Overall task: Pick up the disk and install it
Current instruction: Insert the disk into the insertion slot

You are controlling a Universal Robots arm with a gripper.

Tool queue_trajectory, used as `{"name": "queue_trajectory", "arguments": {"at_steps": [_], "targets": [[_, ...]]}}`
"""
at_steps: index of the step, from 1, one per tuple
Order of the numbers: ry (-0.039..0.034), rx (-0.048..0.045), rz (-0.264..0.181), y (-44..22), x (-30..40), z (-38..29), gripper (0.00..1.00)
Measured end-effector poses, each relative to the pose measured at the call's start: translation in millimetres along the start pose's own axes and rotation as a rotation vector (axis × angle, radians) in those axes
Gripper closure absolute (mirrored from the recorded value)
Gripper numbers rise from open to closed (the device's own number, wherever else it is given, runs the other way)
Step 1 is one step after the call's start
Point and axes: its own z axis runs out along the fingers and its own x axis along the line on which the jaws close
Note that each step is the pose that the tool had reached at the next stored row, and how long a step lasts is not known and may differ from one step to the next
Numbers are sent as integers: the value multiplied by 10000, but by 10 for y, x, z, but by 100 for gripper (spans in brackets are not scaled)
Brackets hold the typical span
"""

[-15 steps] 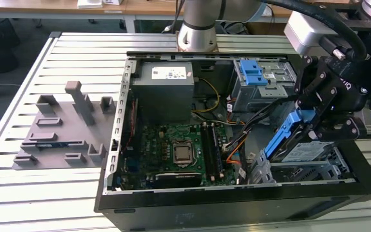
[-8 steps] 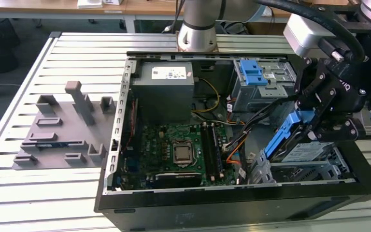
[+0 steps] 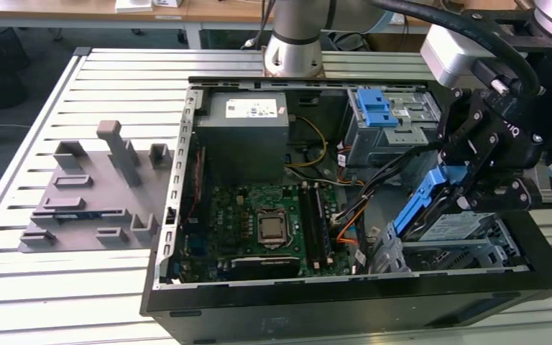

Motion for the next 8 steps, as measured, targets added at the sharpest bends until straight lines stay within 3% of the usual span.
{"name": "queue_trajectory", "arguments": {"at_steps": [8], "targets": [[0,0,0,-1,1,27,64]]}}
